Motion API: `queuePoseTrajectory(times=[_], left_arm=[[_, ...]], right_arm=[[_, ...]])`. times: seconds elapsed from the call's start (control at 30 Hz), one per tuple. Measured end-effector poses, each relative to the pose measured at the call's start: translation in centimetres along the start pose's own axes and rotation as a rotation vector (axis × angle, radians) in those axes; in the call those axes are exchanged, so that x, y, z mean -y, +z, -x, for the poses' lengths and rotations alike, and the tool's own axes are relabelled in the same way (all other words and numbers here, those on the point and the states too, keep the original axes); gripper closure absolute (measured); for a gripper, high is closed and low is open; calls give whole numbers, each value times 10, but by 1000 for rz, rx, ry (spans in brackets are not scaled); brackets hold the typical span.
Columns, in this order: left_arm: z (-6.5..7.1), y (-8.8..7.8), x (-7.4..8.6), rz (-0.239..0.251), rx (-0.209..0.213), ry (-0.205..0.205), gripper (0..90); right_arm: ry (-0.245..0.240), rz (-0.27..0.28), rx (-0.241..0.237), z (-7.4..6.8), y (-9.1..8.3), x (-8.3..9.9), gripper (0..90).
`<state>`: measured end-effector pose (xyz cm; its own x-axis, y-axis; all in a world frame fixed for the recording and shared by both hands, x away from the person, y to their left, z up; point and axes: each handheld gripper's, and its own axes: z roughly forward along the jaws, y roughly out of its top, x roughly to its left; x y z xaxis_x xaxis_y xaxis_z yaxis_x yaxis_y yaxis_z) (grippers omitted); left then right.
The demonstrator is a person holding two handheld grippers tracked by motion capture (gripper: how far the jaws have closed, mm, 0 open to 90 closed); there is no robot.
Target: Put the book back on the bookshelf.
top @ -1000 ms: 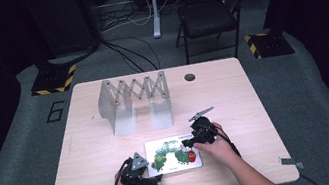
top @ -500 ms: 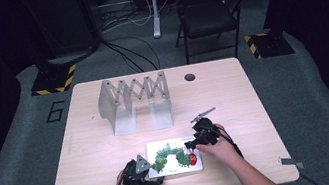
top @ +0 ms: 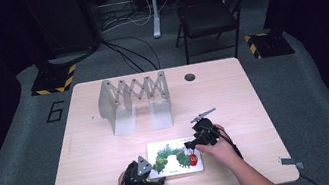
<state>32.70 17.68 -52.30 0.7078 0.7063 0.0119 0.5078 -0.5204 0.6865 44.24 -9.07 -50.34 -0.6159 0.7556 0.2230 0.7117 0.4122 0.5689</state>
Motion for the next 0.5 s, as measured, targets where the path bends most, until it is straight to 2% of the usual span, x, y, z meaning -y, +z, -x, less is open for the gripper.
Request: queuePoseTrajectory(times=[0.17,0.3,0.37,0.5], left_arm=[[1,1,1,11,-6,-10,180],[2,1,1,3,2,-1,144],[3,2,1,10,-2,-7,144],[3,1,1,4,0,-17,143]], right_arm=[[3,-4,9,-2,0,-1,373],[14,-6,7,-1,-1,-2,377],[39,3,-1,-1,-2,-2,386],[57,14,-10,1,-2,-2,391]])
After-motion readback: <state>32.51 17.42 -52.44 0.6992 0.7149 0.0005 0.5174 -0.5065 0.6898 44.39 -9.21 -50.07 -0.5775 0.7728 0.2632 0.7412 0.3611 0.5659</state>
